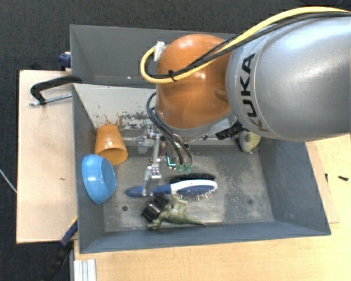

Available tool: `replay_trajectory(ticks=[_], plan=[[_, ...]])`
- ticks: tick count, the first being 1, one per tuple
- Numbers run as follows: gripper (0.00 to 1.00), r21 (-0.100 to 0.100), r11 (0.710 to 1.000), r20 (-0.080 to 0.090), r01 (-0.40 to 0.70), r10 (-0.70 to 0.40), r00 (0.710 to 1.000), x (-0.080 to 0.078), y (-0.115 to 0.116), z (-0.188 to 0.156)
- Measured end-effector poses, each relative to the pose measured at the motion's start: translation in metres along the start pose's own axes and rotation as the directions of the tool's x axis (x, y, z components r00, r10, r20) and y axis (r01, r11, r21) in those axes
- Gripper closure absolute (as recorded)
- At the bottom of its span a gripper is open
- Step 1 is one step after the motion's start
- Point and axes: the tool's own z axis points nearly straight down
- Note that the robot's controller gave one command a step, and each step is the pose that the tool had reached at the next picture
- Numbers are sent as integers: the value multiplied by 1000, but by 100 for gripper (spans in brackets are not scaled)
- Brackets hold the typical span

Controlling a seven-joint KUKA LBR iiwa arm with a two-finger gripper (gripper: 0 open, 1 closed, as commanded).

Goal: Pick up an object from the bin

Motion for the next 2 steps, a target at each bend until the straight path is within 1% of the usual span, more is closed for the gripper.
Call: replay_trajectory(ticks=[1, 2], plan=[[0, -1, 950, 5, 311, -311, 950, 2, -39, 154], [100, 0, 951, 8, 310, -310, 951, 1, -39, 153]])
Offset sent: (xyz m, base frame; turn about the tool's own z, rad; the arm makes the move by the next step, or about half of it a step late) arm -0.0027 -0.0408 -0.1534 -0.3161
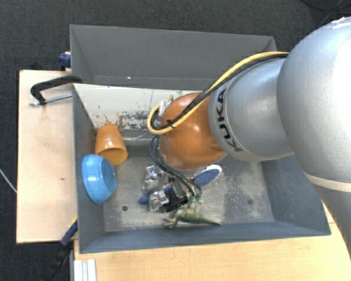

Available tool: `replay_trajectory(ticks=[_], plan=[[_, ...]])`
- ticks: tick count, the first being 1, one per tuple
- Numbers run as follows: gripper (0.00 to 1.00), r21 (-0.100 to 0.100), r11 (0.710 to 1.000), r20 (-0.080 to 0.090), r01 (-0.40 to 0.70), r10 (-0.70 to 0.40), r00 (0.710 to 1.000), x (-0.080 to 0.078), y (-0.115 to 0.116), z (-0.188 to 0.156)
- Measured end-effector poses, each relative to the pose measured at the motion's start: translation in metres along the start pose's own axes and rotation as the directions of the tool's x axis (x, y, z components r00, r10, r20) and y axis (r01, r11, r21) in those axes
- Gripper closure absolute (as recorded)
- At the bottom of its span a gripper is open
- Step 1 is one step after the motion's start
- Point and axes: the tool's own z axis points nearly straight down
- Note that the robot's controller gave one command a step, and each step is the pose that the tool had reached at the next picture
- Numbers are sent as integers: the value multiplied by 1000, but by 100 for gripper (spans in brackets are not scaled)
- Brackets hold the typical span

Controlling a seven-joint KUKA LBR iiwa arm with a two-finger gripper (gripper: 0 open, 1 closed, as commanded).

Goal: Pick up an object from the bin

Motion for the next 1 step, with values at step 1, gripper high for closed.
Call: replay_trajectory(ticks=[1], plan=[[100, 3, 977, 11, 214, -214, 977, -19, 15, -134]])
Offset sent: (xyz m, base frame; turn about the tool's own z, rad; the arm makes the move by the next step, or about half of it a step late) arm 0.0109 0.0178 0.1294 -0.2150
